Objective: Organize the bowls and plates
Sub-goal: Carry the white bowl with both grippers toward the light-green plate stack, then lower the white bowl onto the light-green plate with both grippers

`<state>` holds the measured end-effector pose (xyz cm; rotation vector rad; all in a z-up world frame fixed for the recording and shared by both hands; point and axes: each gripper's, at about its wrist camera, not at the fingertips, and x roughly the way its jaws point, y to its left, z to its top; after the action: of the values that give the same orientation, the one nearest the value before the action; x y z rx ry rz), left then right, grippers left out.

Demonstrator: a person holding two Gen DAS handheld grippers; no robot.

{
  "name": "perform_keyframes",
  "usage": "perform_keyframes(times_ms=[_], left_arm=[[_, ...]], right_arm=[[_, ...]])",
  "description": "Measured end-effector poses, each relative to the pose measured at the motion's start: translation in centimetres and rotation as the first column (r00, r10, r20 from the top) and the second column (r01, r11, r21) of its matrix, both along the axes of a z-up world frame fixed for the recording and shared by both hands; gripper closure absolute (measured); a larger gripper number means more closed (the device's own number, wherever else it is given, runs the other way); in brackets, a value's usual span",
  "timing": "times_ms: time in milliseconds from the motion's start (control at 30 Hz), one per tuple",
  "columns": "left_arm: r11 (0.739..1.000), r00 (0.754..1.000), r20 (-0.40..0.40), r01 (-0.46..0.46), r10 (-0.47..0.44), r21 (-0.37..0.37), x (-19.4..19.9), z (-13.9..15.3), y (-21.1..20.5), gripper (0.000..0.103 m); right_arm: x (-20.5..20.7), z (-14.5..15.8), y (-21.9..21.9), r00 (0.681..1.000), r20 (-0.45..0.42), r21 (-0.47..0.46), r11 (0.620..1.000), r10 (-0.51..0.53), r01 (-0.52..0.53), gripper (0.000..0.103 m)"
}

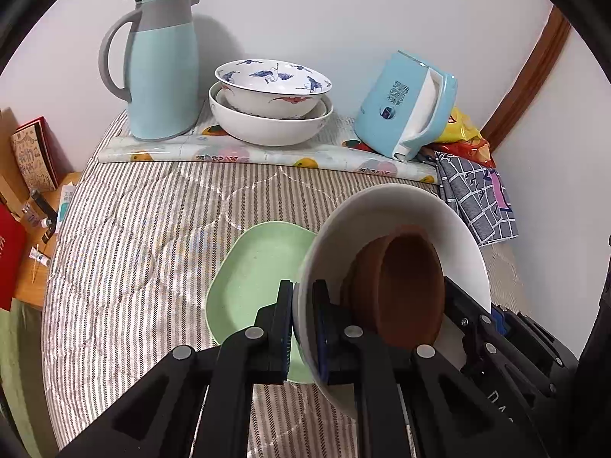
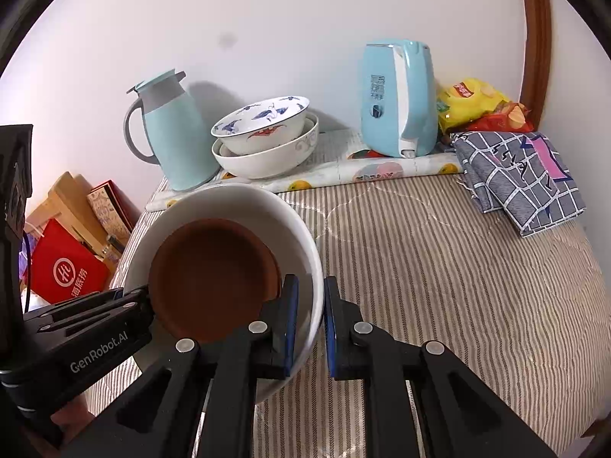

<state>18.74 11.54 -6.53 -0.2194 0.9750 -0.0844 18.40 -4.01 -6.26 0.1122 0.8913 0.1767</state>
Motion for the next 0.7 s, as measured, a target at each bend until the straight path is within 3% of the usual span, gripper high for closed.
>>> perform_keyframes(times_ms=[700], left_arm=[[0.999,0.999,-0.035,-0.04,0.039,-0.025,1.1,-2.0,3.0,0.093]], right_arm=[[1.7,-2.1,2.5,0.999,-0.037,-0.007,0.999,0.039,-0.04,0.091]])
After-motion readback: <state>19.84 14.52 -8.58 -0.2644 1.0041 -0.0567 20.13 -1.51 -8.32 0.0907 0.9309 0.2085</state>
